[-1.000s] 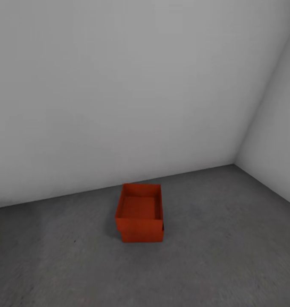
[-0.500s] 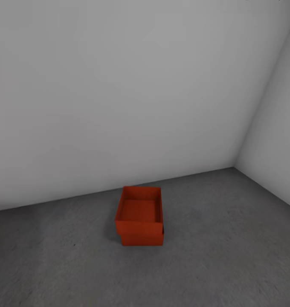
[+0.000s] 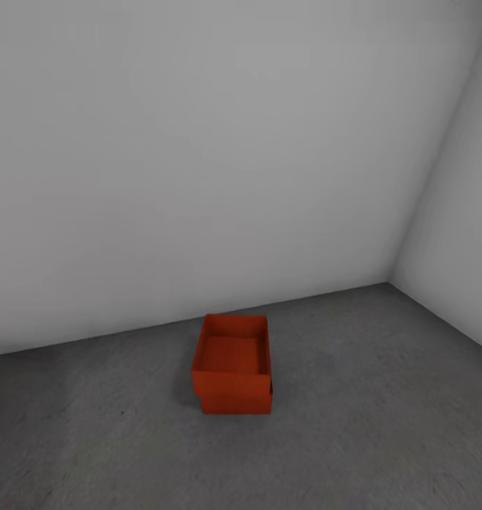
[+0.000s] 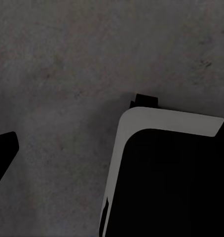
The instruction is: Move the two storage containers from the living room to the garage. In the garage, place one container on the floor and stack the other container on top of it (either order is fine).
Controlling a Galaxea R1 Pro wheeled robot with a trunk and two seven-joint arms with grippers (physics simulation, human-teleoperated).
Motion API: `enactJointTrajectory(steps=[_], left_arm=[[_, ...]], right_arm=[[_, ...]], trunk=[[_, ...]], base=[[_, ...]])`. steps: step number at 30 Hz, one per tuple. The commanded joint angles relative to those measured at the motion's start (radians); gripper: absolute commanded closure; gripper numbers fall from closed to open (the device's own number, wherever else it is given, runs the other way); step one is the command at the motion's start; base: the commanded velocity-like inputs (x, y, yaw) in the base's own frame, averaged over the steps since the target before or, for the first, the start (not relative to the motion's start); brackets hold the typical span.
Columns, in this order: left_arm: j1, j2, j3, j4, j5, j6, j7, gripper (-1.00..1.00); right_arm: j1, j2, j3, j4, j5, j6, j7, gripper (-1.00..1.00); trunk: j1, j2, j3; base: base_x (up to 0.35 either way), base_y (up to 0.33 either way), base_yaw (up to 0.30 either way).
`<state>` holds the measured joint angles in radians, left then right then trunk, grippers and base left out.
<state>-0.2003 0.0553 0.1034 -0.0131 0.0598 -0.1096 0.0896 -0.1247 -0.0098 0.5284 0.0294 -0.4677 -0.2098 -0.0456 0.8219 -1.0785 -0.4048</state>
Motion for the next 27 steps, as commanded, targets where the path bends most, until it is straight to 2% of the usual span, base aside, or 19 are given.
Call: enactJointTrajectory(steps=[1, 27], left_arm=[[-0.001, 0.0, 0.005, 0.001, 0.006, -0.004, -0.001, -1.0], [-0.001, 0.0, 0.003, 0.002, 0.006, -0.004, -0.001, -1.0]], right_arm=[[-0.001, 0.0, 0.008, 0.003, -0.007, -0.005, 0.0, -1.0], [-0.001, 0.001, 0.008, 0.003, -0.006, -0.005, 0.0, -1.0]], trunk=[[0.0, -0.001, 0.001], [0.0, -0.001, 0.043]], base=[[0.0, 0.0, 0.0], [0.0, 0.0, 0.0]])
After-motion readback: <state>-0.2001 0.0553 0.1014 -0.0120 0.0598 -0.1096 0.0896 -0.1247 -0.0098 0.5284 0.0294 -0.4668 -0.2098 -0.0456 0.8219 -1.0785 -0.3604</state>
